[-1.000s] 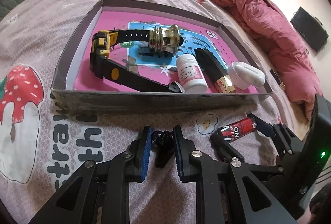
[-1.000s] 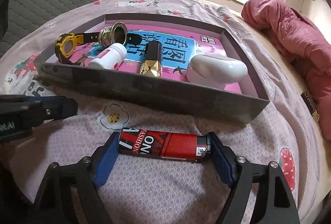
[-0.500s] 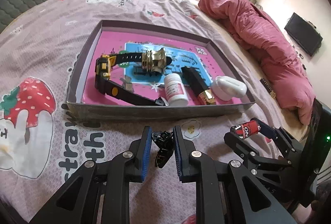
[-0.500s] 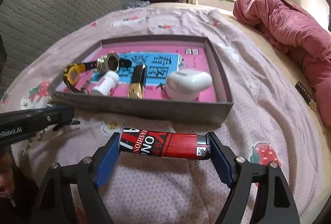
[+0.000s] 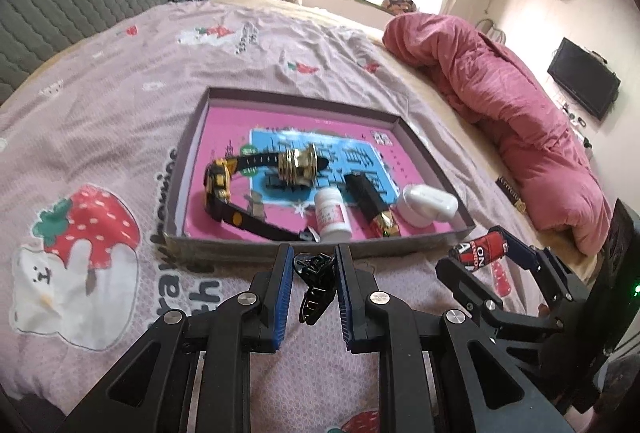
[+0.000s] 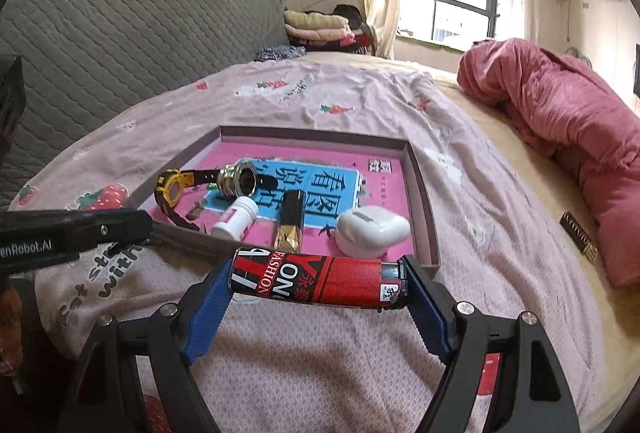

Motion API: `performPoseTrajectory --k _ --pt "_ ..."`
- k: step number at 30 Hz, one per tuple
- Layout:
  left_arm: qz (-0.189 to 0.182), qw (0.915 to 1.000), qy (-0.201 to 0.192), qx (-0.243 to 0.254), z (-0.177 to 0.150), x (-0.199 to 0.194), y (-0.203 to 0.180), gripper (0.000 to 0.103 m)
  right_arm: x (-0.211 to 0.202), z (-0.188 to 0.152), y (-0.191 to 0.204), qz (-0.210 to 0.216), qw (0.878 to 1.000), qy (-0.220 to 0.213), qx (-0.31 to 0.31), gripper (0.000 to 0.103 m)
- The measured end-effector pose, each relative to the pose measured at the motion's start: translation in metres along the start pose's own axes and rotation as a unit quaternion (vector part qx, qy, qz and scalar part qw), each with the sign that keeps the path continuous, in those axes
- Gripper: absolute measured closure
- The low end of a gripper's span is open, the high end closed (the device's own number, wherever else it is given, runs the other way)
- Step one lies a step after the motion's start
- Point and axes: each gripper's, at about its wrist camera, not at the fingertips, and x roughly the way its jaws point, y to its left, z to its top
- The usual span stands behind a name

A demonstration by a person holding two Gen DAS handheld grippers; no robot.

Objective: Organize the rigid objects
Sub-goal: 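Carry the red lighter and black keys over the tray with both tools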

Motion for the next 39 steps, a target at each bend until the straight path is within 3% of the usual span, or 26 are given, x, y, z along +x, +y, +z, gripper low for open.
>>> performPoseTrajectory --k 8,17,24,39 --pt "0.015 0.9995 -0.027 0.0 0.016 -0.005 -0.001 0.082 0.0 0.009 0.0 0.002 1.0 -0.024 -0.005 0.022" --pt "0.034 0.9987 -0.036 -0.015 0.037 0.016 0.005 0.082 0.012 0.018 0.005 0.003 0.999 -0.038 -0.016 0.022" --pt "0.031 0.9987 -0.026 -0.03 0.045 0.04 0.009 0.082 0.02 0.02 0.009 -0.002 0.999 -0.033 -0.022 0.022" --pt "0.025 0.9996 -0.01 -0.011 0.049 0.071 0.011 0.082 0.04 0.03 0.012 -0.045 0.998 -0.013 -0.043 0.022"
